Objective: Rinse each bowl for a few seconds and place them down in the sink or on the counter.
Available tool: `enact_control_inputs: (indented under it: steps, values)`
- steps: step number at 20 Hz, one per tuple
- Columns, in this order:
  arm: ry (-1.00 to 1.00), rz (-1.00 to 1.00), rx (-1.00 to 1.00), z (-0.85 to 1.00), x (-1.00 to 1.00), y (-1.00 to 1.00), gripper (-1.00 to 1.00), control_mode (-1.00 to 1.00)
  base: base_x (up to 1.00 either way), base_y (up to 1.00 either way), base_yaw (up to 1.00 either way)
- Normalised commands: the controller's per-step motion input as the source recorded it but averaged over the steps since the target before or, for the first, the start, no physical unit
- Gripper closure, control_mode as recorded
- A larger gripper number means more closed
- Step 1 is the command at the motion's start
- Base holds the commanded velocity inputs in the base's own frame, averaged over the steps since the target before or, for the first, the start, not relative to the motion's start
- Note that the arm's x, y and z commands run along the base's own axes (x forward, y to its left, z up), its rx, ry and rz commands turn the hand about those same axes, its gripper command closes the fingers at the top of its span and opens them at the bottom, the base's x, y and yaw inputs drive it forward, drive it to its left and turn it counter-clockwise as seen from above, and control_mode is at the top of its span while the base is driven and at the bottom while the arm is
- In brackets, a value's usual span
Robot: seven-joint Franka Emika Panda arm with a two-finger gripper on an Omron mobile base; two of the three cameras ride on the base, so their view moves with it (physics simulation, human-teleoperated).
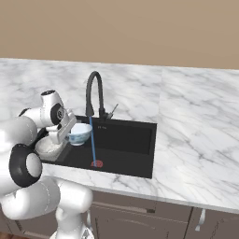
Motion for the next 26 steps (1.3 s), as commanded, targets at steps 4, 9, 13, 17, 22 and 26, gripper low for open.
enact_control_inputs:
  steps: [4,9,13,17,22,26]
  values:
    - [0.01,-0.02,0.0,-0.17,0.33,-0.03,1.0,-1.0,0.0,0.0,0.0]
    - [0.0,-0.03,-0.01,-0.16,0.37,0.0,1.0,-1.0,0.0,0.0,0.0]
    - [0.0,-0.02,-0.03,-0.14,0.34,0.0,1.0,-1.0,0.0,0.0,0.0]
    - [0.0,-0.01,-0.03,0.0,0.16,0.05,1.0,-1.0,0.0,0.0,0.0]
    - [0.0,-0.01,-0.03,0.39,0.0,0.18,1.0,-1.0,0.0,0.0,0.0]
    - [0.0,0.0,-0.02,0.37,0.0,0.29,1.0,-1.0,0.0,0.0,0.0]
